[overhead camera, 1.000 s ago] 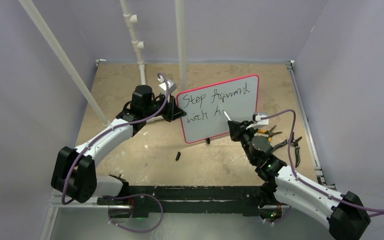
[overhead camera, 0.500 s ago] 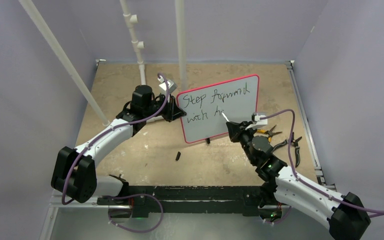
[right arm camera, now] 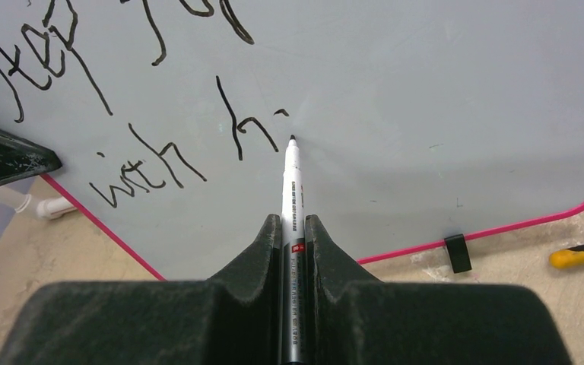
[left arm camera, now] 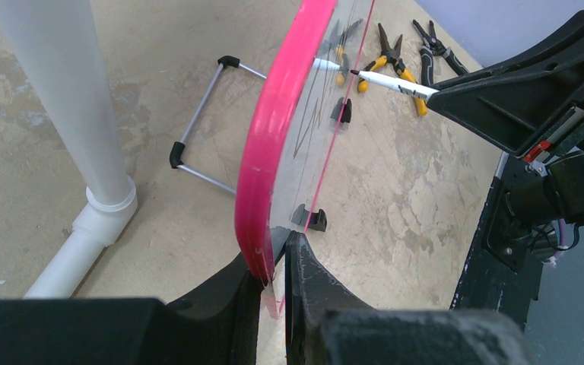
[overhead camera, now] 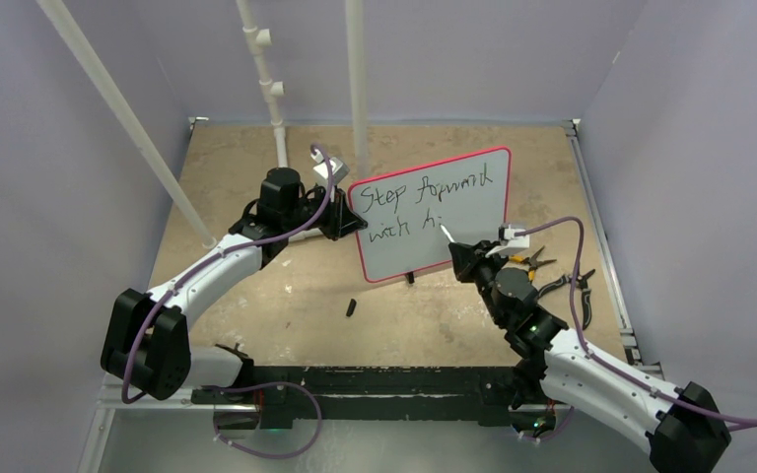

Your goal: Write a sentence on the whiteboard

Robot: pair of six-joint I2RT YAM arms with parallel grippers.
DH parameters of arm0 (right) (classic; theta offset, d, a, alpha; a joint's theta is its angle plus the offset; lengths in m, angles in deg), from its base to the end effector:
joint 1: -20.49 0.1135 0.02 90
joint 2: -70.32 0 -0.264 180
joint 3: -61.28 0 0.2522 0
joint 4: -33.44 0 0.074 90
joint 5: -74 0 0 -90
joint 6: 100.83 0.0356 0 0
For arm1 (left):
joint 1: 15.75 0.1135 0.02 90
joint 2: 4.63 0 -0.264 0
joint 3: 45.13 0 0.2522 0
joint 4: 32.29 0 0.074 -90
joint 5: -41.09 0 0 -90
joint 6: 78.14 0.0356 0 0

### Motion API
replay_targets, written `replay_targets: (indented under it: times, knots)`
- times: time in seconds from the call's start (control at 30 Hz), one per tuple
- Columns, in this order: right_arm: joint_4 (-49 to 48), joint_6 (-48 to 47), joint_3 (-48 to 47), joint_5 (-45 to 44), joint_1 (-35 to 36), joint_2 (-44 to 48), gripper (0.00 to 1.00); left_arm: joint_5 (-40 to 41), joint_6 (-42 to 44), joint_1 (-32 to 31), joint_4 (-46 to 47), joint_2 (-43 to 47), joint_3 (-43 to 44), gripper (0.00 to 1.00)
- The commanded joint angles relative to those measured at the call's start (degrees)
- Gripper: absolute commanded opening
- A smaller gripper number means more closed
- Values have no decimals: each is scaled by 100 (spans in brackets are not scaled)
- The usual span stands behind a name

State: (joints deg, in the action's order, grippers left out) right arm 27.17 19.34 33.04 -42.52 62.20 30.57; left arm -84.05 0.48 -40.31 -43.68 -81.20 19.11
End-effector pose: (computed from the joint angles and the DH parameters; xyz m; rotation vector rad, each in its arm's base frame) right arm 0.1372 0.1010 0.2223 0.1867 1.6734 0.5676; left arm 0.2639 -0.1431 0.2749 0.6412 1.9422 -1.0067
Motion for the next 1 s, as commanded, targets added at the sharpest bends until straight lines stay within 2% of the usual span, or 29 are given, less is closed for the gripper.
replay_targets:
  times: [0.0, 0.57, 0.97]
  knots:
    - [-63, 49, -71, -244, 2, -55, 0, 235, 48, -75, -430, -77, -38, 0]
    - [-690, -337, -231, -280, -1, -189, 0, 240, 55, -76, -430, -77, -29, 0]
    - [-730, -407, -187, -79, 3, -257, 0, 238, 57, -76, -429, -77, -29, 0]
